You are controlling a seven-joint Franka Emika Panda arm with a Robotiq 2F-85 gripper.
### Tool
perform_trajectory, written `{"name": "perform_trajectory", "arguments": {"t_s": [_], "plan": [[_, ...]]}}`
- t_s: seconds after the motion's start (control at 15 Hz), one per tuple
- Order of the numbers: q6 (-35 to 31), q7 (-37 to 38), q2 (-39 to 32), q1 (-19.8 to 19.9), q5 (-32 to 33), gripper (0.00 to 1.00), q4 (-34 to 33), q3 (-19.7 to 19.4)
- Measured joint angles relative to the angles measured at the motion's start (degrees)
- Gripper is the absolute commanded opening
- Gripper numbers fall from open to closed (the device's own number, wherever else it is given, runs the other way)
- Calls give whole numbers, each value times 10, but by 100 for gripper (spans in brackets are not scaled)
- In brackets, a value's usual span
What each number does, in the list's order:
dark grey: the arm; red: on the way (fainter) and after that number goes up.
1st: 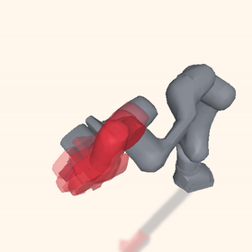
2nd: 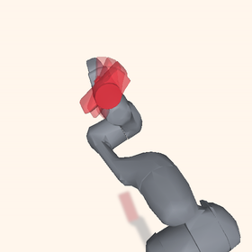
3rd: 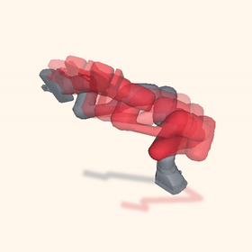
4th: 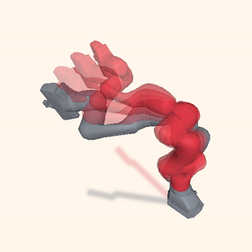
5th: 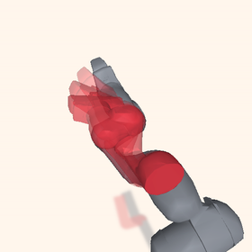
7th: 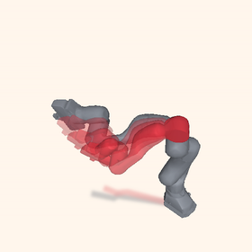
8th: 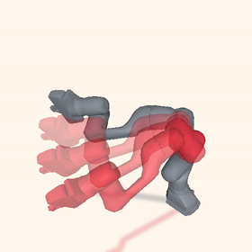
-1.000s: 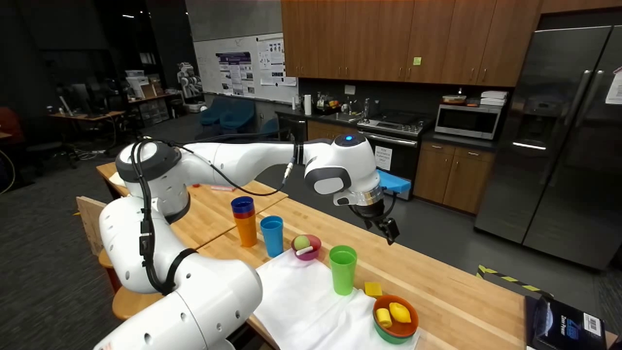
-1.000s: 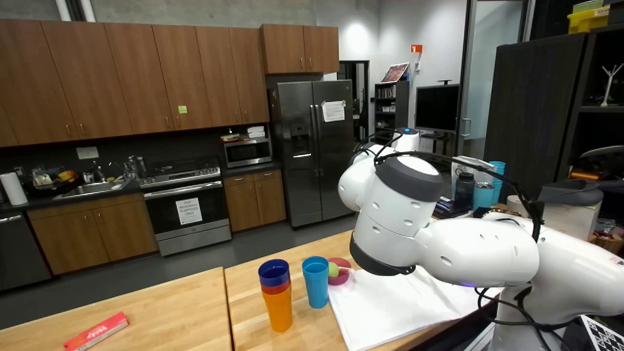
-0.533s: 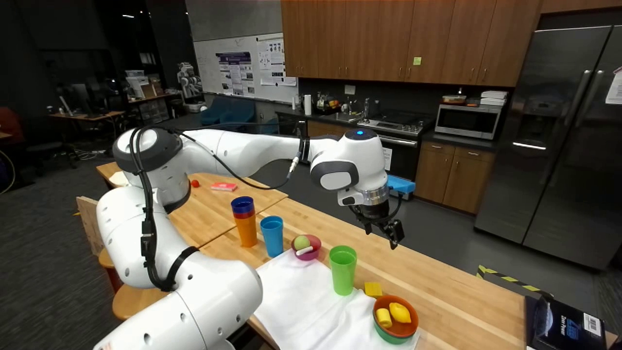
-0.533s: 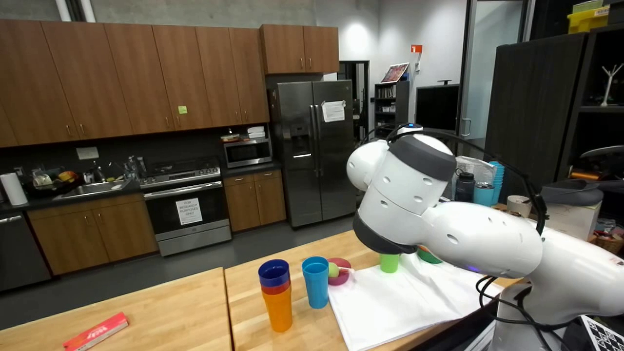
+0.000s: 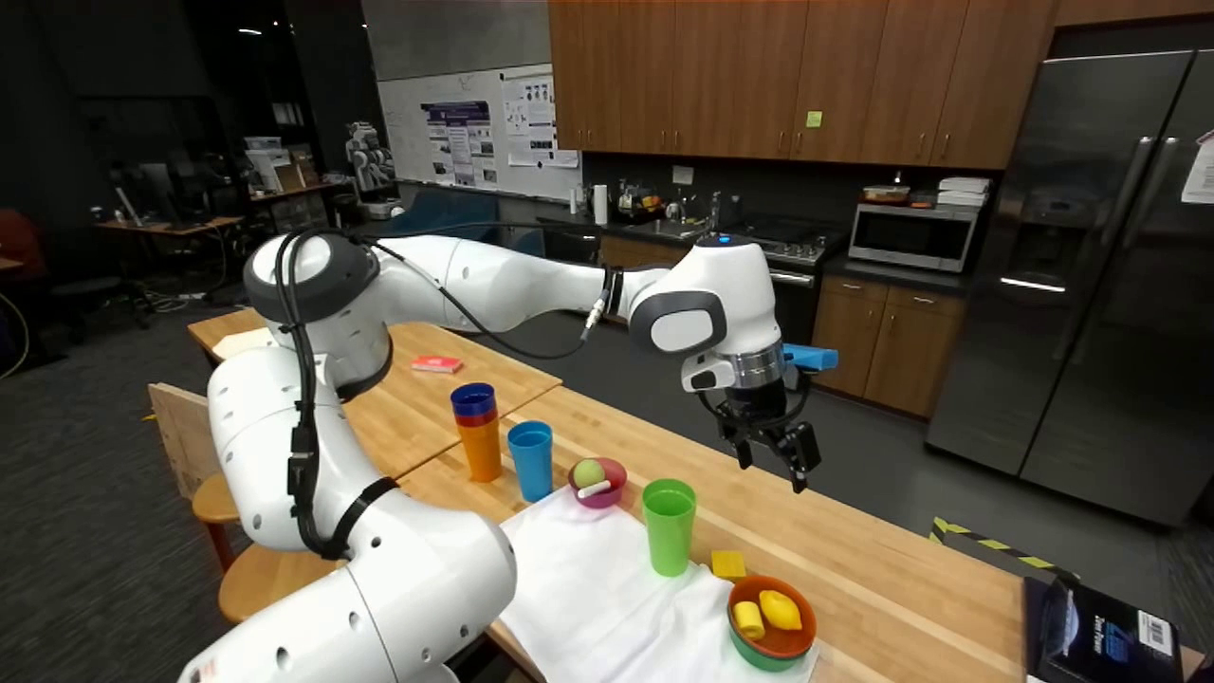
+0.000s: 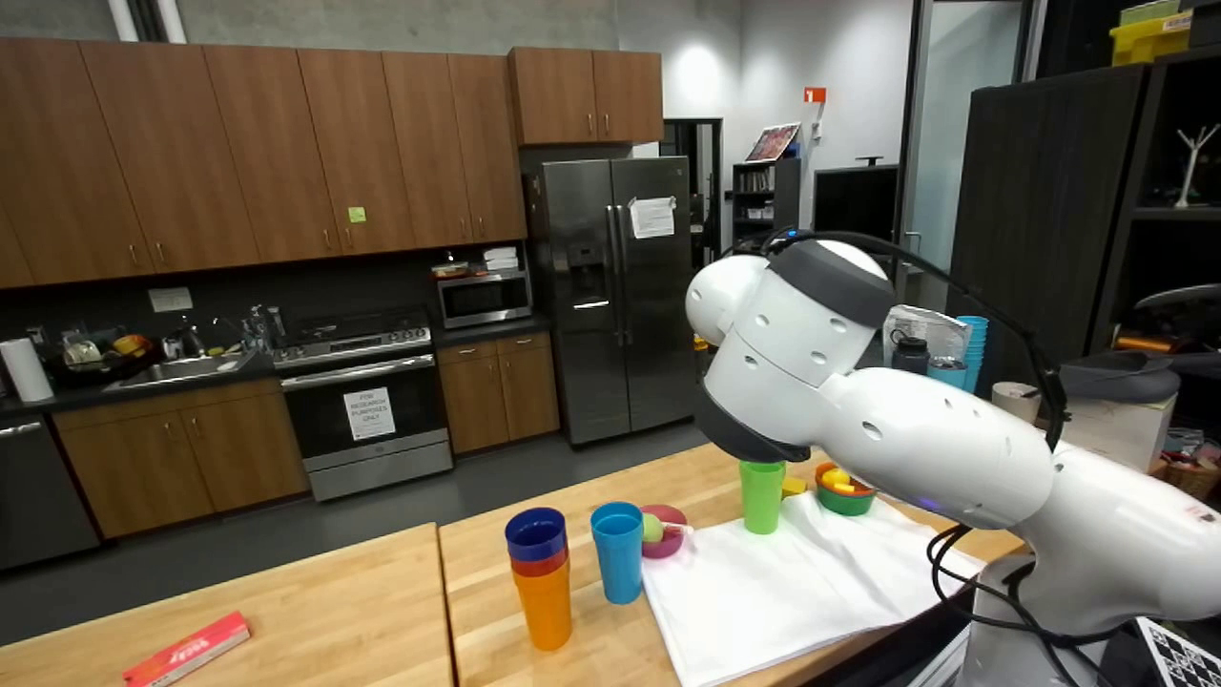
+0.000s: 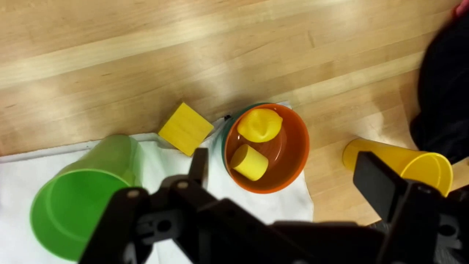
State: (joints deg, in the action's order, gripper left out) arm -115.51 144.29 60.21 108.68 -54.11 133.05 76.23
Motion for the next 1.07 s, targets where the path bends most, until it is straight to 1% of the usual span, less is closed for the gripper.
{"name": "perform_trajectory", "arguments": {"t_s": [0.2, 0.47, 0.6, 0.67, 0.87, 0.93, 1.07], "plan": [[-36, 25, 0, 15, 6, 100, -6, 26], [-80, 37, 0, 37, 6, 100, -6, 79], [-87, 49, 3, 52, 7, 100, -6, 103], [-78, 47, 12, 62, -13, 100, -6, 111], [-24, 45, 75, 98, -98, 100, -7, 117], [-3, 45, 93, 108, -104, 100, -9, 117], [45, 45, 123, 124, -98, 100, -17, 117]]}}
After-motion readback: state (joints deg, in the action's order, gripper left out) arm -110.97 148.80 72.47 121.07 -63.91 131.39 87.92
